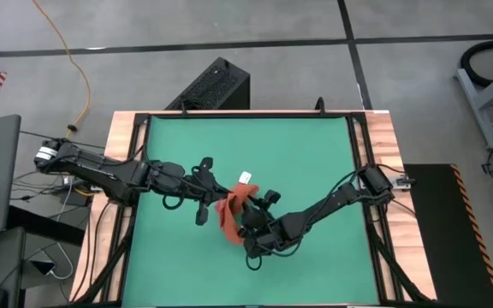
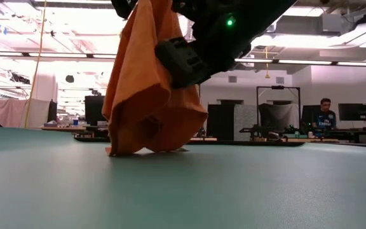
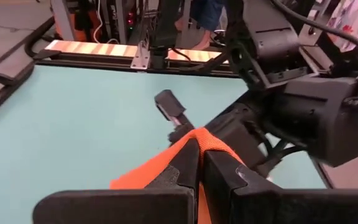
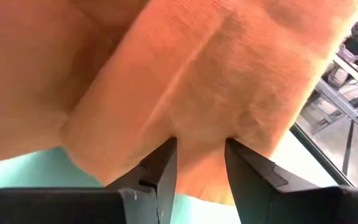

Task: Roll napkin
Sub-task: Fold the orange table napkin

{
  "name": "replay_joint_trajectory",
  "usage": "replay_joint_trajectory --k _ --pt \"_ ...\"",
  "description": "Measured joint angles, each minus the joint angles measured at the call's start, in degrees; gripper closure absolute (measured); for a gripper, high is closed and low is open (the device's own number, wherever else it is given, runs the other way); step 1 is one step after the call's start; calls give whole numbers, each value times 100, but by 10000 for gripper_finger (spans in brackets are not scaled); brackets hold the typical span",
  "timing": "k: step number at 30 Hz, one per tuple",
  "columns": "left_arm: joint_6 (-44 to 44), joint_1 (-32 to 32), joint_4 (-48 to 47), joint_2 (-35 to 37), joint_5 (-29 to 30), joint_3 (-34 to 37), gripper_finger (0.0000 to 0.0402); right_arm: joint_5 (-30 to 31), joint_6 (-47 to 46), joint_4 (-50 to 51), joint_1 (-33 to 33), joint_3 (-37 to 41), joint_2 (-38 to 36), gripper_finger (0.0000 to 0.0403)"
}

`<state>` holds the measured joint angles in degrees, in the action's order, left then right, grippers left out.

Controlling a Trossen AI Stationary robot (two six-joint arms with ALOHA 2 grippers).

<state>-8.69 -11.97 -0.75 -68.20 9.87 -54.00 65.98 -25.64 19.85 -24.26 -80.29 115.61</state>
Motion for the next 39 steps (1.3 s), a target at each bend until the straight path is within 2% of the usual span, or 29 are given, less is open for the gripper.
replay_joint_trajectory --k 10,22,27,34,39 --pt "145 0 2 0 138 0 401 8 -773 70 -333 0 0 248" --pt "193 0 22 0 148 0 401 30 -453 -572 -499 0 0 248" --pt "190 0 20 0 144 0 401 272 -705 -564 -535 2 0 248" --pt "30 -65 18 -29 -215 0 401 337 -951 -365 -331 0 0 248" --pt "-139 -249 -242 -37 -214 19 402 331 -1004 41 -80 0 0 248"
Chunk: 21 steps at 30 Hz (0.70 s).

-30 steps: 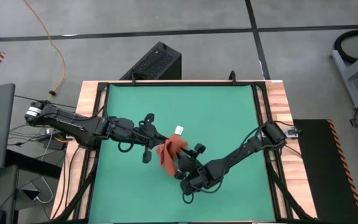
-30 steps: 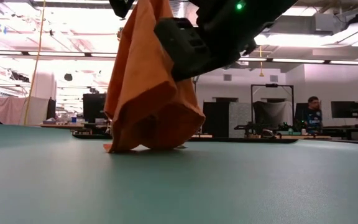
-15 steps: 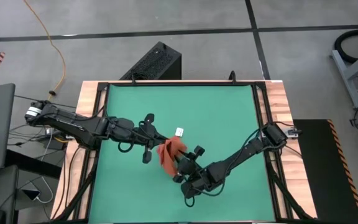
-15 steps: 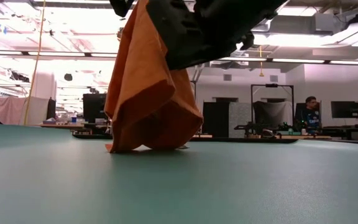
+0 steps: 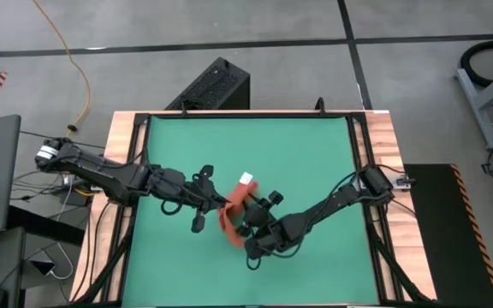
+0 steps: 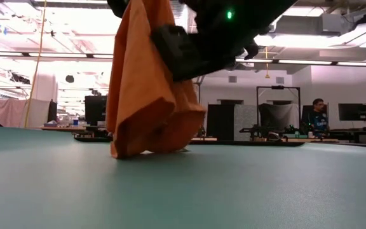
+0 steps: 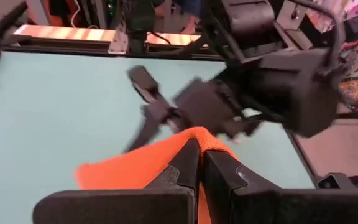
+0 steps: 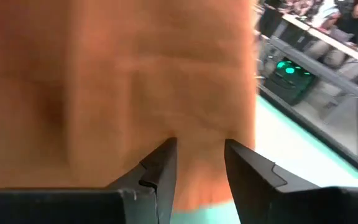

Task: Roll napkin
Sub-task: Fold the orange table napkin

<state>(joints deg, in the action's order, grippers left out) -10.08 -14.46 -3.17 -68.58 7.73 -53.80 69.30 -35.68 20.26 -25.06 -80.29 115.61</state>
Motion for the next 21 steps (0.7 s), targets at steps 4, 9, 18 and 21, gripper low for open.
replay_joint_trajectory --k 4,9,18,21 --pt "-265 -140 250 -6 6 176 401 -2 -711 991 81 2 -30 248" --pt "-252 -186 350 -4 156 355 401 -79 -1150 1619 51 2 -44 248" --pt "-423 90 807 -7 318 875 401 1 -2828 3130 -470 2 -70 248" --pt "-421 180 1111 -6 224 996 401 147 -3542 3324 -658 2 -70 248"
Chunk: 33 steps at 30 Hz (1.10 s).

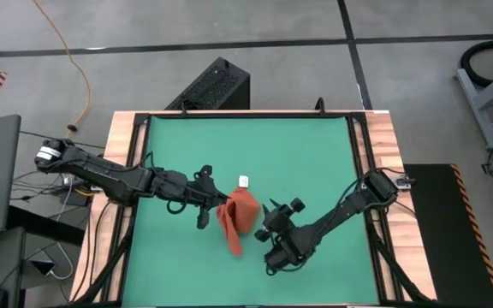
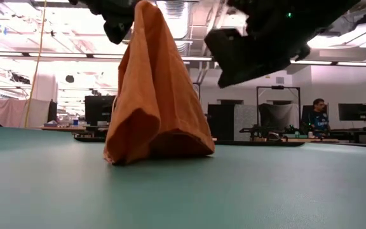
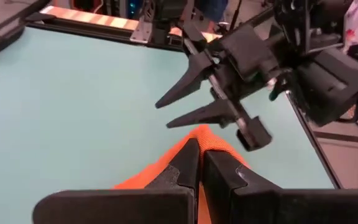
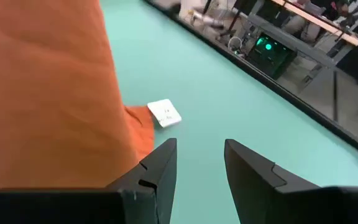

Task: Roll napkin
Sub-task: Fold the orange table napkin

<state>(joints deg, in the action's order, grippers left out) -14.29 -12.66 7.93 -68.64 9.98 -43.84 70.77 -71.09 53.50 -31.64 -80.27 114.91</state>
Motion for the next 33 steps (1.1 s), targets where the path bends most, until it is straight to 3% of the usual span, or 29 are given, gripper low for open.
replay_joint_trajectory --k 7,20,33 --pt "62 142 99 0 -171 95 401 157 470 -1254 -487 0 10 248" --pt "462 153 107 0 -83 99 401 -287 2143 -4365 -108 0 866 248" --pt "569 153 92 0 -72 99 401 -148 2037 -4366 128 -2 1075 248"
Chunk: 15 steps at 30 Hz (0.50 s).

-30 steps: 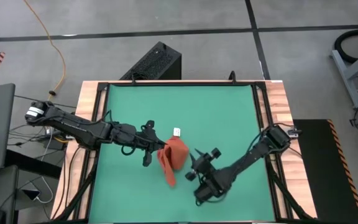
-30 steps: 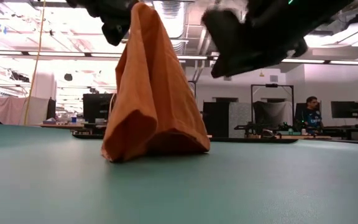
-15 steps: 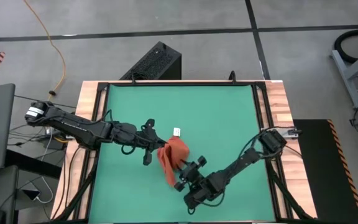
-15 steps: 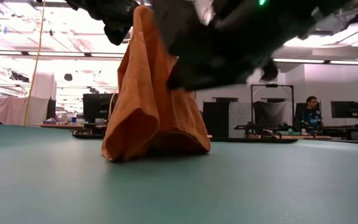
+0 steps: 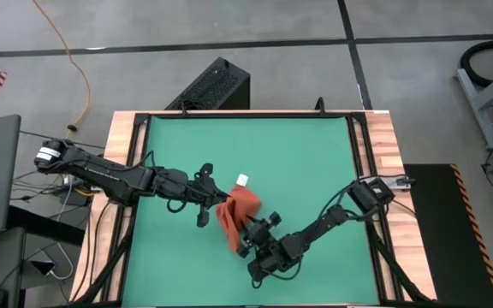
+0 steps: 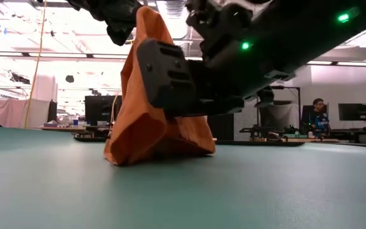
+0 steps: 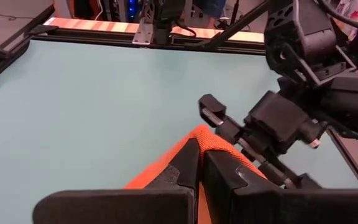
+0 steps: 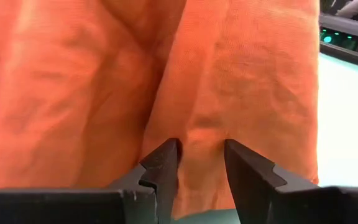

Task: Roll napkin
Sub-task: Fold the orange table napkin

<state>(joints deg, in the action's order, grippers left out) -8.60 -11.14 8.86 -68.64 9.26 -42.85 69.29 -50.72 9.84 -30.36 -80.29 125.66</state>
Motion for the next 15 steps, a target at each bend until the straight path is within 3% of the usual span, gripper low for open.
replay_joint_trajectory --k 7,13,15 --pt "-7 0 121 0 -4 0 401 -141 -116 166 247 0 18 269" --pt "-51 0 121 0 -4 0 402 -183 -260 324 322 0 20 374" --pt "-55 0 121 0 -7 0 401 -177 -151 319 311 0 13 390"
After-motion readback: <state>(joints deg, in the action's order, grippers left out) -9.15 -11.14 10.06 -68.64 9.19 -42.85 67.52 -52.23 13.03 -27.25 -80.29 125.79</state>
